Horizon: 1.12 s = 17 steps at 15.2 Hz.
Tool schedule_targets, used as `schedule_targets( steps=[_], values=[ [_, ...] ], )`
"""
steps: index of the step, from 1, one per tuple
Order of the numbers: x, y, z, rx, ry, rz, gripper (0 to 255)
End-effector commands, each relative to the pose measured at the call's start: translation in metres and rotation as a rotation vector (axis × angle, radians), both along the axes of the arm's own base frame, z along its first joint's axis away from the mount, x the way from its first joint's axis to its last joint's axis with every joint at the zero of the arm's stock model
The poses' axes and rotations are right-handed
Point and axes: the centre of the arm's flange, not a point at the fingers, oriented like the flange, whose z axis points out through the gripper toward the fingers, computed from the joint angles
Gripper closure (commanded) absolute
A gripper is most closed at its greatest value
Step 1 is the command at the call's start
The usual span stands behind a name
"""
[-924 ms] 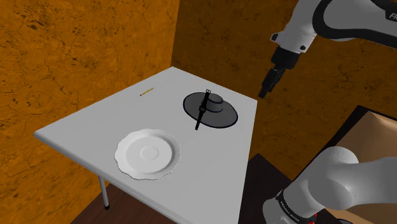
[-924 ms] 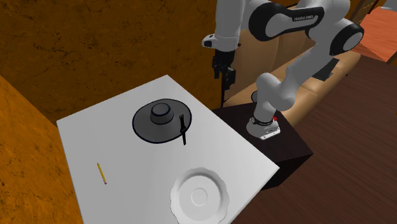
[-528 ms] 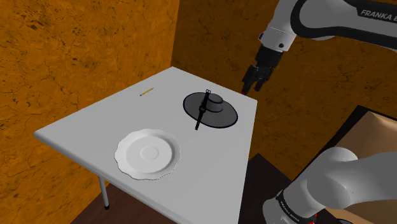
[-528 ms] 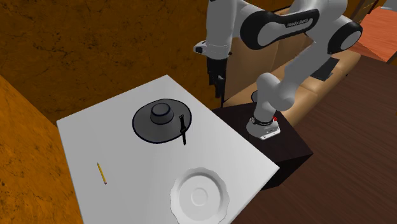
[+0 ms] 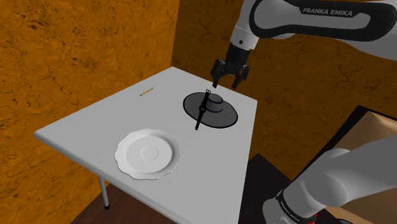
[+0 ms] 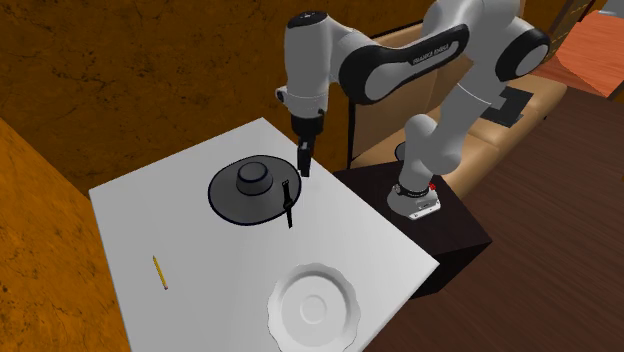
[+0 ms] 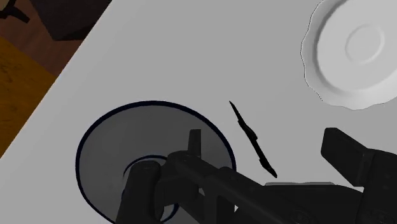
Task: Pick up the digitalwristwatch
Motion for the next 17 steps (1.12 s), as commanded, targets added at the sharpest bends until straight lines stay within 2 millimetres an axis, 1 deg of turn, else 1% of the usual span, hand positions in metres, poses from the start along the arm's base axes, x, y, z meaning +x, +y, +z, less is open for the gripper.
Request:
schedule_targets(
  steps=[1,4,11,13,14,17],
  values=[
    [0.027,0.005,-0.007,0.002,-0.001,-0.097,0],
    [0.062,0.007,-0.016,0.003,-0.003,-0.221,0],
    [0.062,0.007,-0.053,0.003,-0.003,-0.221,0],
    [0.062,0.007,-0.056,0.003,-0.003,-0.221,0],
    [0.062,0.007,-0.056,0.003,-0.003,-0.221,255],
    [0.062,0.007,-0.056,0.003,-0.003,-0.221,255]
  ],
)
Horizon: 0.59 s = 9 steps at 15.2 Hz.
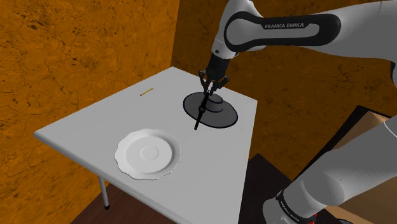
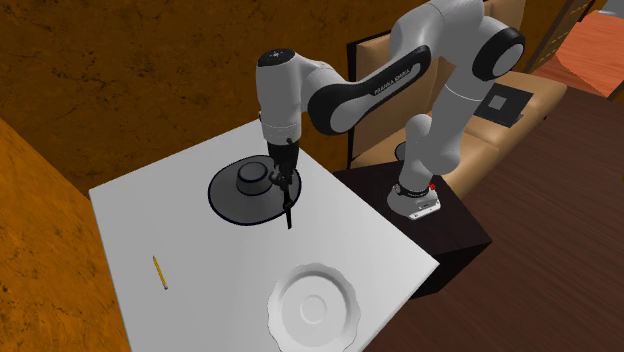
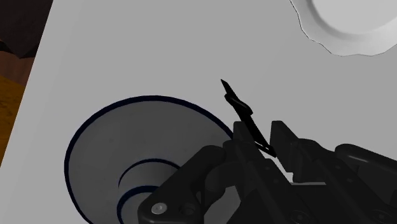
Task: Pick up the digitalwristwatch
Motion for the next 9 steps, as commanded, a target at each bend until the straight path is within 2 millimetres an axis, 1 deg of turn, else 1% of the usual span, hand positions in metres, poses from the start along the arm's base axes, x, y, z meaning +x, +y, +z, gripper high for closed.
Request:
schedule_targets(
  steps=[1,6,9],
  values=[
    [0.000,0.000,0.000,0.000,0.000,0.000,255],
    [0.000,0.000,0.000,0.000,0.000,0.000,255],
    [0.000,0.000,0.016,0.000,0.000,0.000,255]
  ],
)
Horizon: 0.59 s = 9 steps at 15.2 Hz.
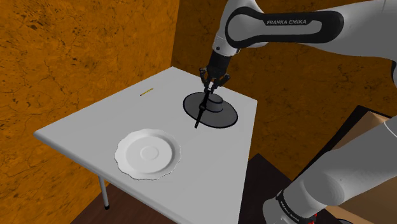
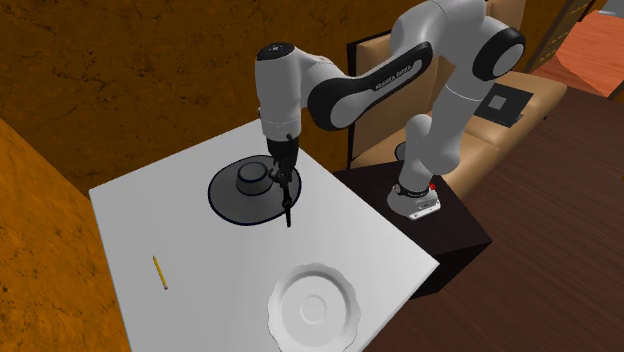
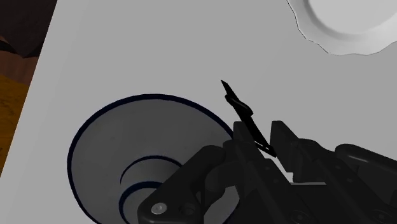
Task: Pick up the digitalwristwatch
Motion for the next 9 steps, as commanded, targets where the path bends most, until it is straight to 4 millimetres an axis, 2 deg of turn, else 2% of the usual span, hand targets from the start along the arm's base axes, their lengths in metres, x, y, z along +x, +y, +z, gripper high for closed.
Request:
schedule_targets(
  steps=[1,9],
  values=[
    [0.000,0.000,0.010,0.000,0.000,0.000,255],
    [0.000,0.000,0.053,0.000,0.000,0.000,255]
  ],
)
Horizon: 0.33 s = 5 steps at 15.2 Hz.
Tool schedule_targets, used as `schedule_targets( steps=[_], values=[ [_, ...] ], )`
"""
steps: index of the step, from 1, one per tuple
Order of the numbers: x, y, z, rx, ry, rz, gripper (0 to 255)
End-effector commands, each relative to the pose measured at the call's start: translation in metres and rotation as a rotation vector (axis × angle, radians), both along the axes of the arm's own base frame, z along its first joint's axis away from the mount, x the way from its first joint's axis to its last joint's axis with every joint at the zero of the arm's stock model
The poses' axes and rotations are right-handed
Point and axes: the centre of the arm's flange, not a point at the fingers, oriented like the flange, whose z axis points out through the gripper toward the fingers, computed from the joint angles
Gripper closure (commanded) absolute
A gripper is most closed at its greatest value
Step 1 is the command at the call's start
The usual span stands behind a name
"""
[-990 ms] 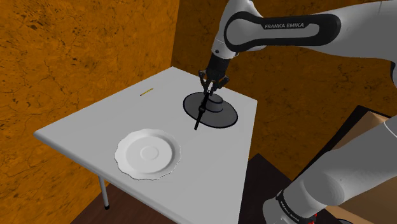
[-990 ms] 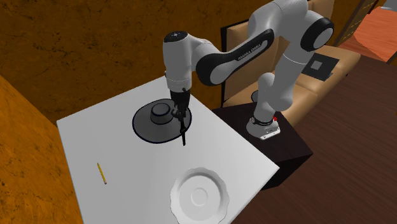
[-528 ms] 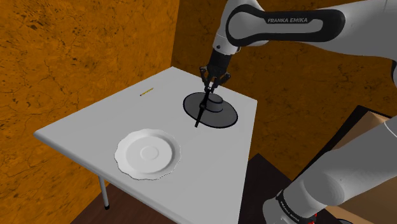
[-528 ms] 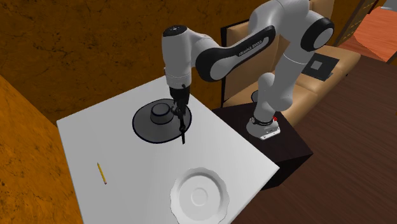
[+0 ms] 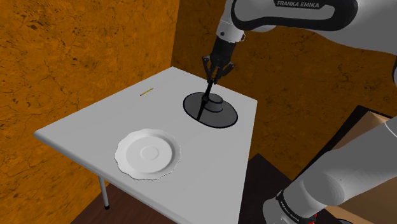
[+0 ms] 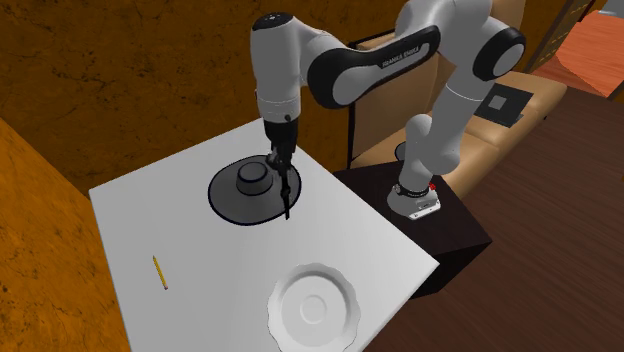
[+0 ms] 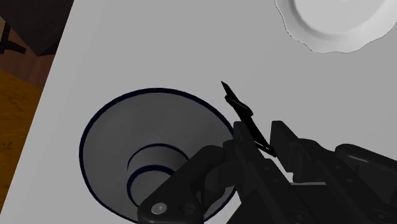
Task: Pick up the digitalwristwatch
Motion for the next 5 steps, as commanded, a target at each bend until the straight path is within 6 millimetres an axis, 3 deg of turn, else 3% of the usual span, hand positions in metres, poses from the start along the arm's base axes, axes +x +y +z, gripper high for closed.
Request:
schedule_targets(
  steps=[1,5],
  values=[
    [0.000,0.000,0.010,0.000,0.000,0.000,255],
    [0.000,0.000,0.021,0.000,0.000,0.000,255]
  ],
)
